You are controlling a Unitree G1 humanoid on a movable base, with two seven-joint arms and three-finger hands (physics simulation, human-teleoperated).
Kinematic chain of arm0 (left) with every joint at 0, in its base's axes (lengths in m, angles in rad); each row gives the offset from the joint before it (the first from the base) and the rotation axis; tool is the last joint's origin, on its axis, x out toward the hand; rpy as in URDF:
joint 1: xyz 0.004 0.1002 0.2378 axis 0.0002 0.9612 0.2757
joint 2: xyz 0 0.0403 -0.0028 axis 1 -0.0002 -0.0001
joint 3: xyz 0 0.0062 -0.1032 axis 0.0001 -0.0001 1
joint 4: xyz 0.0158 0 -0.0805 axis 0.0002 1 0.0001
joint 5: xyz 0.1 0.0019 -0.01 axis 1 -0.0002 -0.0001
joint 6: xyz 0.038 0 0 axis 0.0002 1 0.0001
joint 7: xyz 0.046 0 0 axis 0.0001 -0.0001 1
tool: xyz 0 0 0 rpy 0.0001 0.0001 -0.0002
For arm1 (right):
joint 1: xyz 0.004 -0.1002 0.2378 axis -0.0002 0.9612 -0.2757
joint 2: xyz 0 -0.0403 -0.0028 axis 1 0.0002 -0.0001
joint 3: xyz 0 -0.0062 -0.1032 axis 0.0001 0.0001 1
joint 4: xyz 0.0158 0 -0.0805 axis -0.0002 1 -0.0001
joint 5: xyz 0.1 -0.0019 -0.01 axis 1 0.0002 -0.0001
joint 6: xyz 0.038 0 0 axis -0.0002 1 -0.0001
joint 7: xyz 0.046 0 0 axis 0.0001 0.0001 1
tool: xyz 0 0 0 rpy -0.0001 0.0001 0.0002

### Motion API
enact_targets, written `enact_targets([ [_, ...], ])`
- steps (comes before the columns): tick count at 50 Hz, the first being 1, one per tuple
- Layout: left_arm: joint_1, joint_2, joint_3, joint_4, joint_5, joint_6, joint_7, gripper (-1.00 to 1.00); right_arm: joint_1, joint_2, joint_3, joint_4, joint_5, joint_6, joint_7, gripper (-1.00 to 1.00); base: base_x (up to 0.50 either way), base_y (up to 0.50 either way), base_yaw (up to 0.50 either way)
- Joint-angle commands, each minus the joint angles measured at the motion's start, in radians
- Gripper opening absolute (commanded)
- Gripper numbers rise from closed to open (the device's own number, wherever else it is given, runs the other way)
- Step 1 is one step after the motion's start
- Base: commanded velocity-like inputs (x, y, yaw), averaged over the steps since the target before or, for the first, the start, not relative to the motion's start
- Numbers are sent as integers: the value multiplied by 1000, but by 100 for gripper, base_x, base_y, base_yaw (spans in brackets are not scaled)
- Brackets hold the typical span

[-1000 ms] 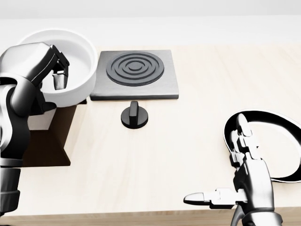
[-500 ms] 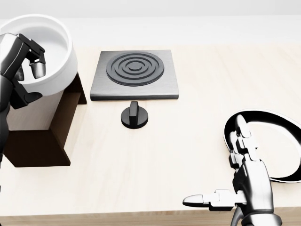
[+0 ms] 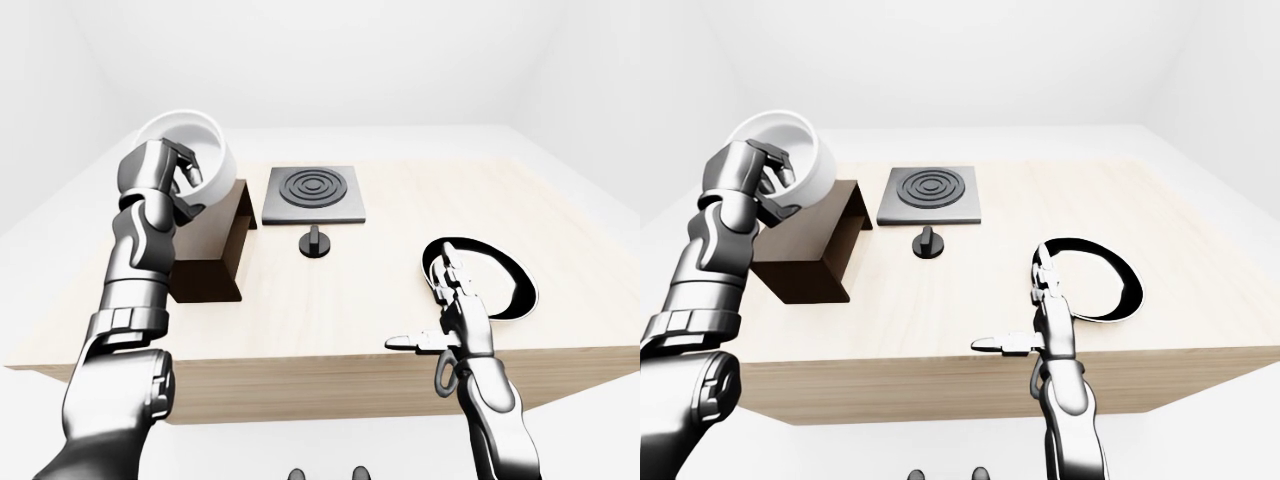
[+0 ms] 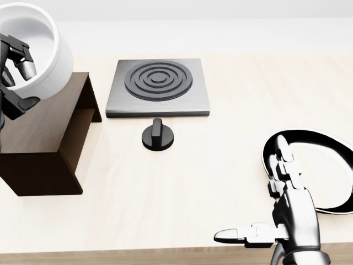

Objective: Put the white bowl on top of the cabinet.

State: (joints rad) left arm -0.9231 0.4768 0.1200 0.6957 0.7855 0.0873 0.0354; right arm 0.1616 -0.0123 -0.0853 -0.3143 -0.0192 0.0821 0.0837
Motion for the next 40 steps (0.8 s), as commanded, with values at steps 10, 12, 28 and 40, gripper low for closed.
enact_targets([
  [10,-50,26,12,142,-18,0,176,-100,1,1,4,0,-4,-1,0,100,0,0,0],
  [12,-50,30,10,146,-22,0,181,-100,2,1,5,0,-4,-2,0,100,0,0,0],
  [28,-42,39,4,191,-47,0,217,-100,11,2,12,0,-9,-9,1,100,0,0,0],
  [40,-50,31,-2,232,-67,0,242,-100,10,2,15,6,-12,-13,1,100,0,0,0],
])
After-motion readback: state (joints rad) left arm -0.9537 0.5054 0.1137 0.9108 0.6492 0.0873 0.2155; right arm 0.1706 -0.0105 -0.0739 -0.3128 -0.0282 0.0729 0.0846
